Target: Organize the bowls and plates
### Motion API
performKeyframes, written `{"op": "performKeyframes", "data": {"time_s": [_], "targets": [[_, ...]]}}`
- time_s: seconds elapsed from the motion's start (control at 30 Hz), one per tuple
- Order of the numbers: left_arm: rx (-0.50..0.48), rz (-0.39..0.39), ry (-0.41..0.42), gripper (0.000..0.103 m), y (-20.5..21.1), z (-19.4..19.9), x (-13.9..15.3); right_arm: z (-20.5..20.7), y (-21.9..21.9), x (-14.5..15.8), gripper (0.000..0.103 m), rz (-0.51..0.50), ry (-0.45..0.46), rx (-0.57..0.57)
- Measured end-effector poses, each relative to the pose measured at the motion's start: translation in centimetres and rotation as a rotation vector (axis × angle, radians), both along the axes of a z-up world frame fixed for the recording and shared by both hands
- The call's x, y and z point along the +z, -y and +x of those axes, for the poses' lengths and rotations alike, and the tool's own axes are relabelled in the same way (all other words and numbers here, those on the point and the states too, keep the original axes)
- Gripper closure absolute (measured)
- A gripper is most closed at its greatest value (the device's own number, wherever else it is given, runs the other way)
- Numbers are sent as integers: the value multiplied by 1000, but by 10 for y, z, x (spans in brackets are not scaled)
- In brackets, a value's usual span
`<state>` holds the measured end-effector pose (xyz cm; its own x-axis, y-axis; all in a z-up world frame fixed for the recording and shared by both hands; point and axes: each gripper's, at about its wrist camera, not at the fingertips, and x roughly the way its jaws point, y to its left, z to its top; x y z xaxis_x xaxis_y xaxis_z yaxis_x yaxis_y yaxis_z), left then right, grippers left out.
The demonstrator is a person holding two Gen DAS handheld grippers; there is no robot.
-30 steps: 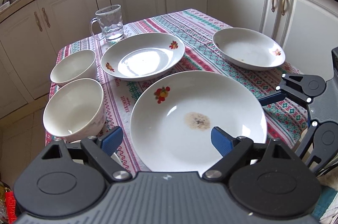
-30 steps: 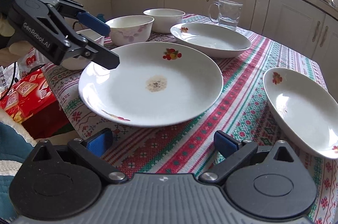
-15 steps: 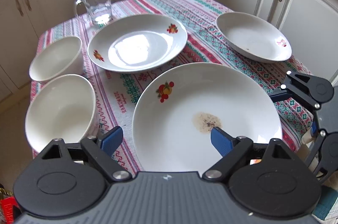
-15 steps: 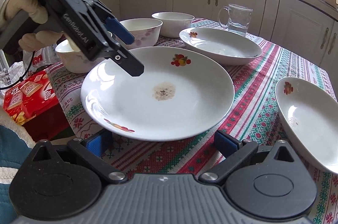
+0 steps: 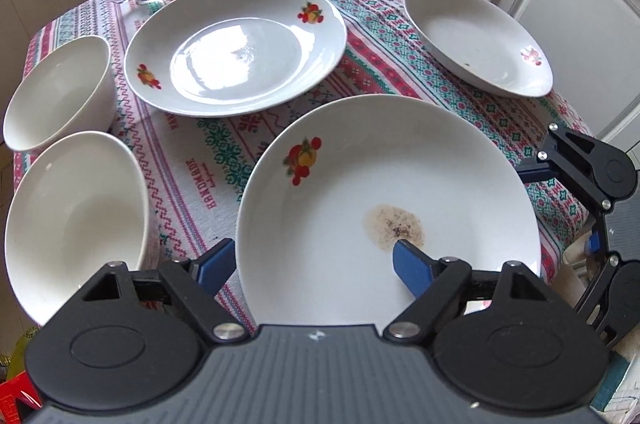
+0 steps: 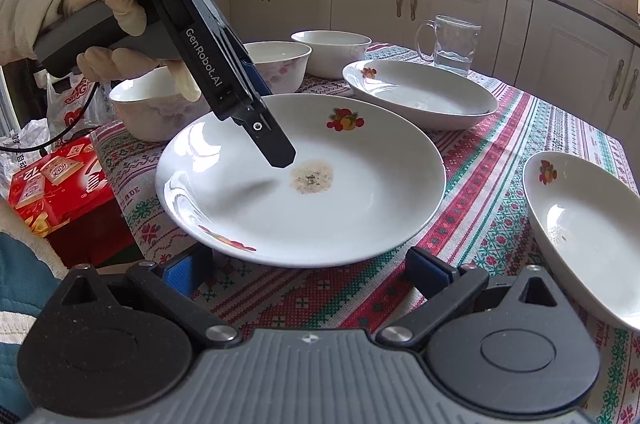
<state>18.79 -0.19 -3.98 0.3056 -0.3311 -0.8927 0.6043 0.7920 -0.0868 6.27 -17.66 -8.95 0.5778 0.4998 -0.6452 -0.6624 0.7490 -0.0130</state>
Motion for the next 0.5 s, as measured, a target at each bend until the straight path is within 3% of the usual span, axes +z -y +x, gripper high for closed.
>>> {"op": "performKeyframes", "data": {"time_s": [0.5], "targets": [[-77,28,-78,20,8,15,1,-1,-2,-3,0,17,18,16]]}}
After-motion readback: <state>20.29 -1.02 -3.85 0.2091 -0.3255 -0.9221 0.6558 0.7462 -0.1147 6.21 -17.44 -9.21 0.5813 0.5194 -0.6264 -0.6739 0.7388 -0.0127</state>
